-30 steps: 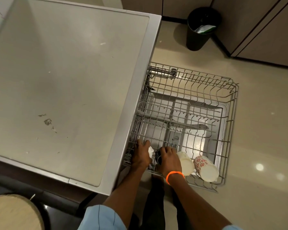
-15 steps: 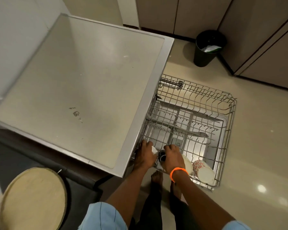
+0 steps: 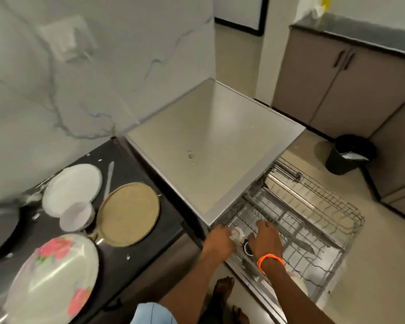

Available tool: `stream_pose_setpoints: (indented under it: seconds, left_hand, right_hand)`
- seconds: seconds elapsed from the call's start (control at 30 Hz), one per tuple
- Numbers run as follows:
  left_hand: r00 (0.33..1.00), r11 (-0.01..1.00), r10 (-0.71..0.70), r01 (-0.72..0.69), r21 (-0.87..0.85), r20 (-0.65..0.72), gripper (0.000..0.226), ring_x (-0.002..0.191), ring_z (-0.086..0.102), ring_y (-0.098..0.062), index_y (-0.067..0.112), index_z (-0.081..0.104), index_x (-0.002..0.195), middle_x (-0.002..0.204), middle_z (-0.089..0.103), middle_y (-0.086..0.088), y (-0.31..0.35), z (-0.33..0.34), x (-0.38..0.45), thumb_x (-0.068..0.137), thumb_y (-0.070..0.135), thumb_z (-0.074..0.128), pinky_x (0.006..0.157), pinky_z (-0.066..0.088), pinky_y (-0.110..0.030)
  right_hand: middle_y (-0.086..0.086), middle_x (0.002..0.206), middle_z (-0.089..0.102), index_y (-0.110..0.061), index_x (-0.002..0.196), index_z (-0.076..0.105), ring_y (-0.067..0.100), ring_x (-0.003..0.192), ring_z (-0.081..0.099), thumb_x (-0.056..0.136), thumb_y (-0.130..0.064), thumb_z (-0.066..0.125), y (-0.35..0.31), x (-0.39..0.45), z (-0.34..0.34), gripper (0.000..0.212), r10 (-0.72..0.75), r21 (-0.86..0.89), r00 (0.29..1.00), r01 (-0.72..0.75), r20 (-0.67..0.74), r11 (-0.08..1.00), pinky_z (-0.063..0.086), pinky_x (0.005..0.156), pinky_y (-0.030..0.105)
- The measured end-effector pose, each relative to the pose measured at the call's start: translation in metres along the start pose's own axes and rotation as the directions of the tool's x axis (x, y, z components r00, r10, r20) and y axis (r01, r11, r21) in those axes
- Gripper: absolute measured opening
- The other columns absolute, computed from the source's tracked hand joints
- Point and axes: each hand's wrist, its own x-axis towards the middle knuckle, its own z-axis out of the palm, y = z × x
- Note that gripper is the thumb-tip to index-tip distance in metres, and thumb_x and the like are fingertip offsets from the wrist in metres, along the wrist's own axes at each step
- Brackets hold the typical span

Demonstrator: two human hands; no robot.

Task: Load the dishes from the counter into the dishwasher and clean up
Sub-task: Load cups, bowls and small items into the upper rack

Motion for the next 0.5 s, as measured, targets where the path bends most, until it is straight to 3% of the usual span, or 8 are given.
stream_pose_setpoints:
  seconds: [0.17,0.33,0.5]
  left_hand:
    - [0.982,0.993,-0.095,0.082,-0.084,-0.165,0.021,0.101,0.061,-0.023,0.021,0.066,0.103,0.113,0.055,-0.003,-0.023,-0.017,-0.064,0.086,0.034,0.067,0.084,0.051,-0.036]
    - [0.921,0.972,-0.195,0.135,-0.194,-0.337,0.022,0.104,0.062,-0.023,0.022,0.07,0.102,0.113,0.059,-0.003,-0.063,-0.042,-0.12,0.083,0.032,0.065,0.089,0.051,-0.033]
    - [0.808,0.917,-0.367,0.23,-0.325,-0.461,0.023,0.103,0.061,-0.018,0.023,0.071,0.101,0.109,0.056,0.003,-0.126,-0.068,-0.19,0.08,0.032,0.067,0.091,0.051,-0.031]
  right_hand:
    - [0.007,0.123,0.062,-0.015,0.124,0.061,0.026,0.116,0.054,0.092,-0.031,0.061,-0.03,-0.043,-0.002,0.036,-0.206,-0.037,0.978,0.206,-0.001,0.978,0.052,0.089,0.038]
    - [0.013,0.086,0.065,-0.013,0.084,0.063,0.037,0.086,0.062,0.081,-0.022,0.07,-0.086,-0.079,0.012,0.012,-0.47,-0.054,0.883,0.47,0.016,0.881,0.048,0.067,0.04]
    - [0.008,0.091,0.069,-0.018,0.088,0.061,0.032,0.091,0.063,0.091,-0.017,0.056,-0.157,-0.134,0.046,0.007,-0.653,-0.003,0.75,0.657,0.109,0.754,0.044,0.068,0.038]
